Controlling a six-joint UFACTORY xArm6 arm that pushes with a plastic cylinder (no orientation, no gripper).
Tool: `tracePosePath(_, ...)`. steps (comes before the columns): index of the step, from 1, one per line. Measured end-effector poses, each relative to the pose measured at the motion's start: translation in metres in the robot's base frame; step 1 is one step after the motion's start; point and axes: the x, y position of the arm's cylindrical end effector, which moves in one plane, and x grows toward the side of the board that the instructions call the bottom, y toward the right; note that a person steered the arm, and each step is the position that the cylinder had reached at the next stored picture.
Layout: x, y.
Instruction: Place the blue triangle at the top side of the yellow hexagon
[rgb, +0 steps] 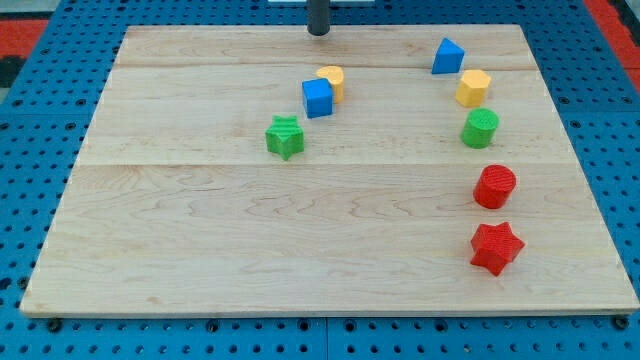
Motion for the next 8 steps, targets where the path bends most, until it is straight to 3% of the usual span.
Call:
tracePosePath(1,0.000,-0.002)
tracePosePath(2,0.000,0.066)
tracePosePath(4,0.020,0.060)
tracePosePath(6,0.054,0.119)
tracePosePath(8,0.061,0.156)
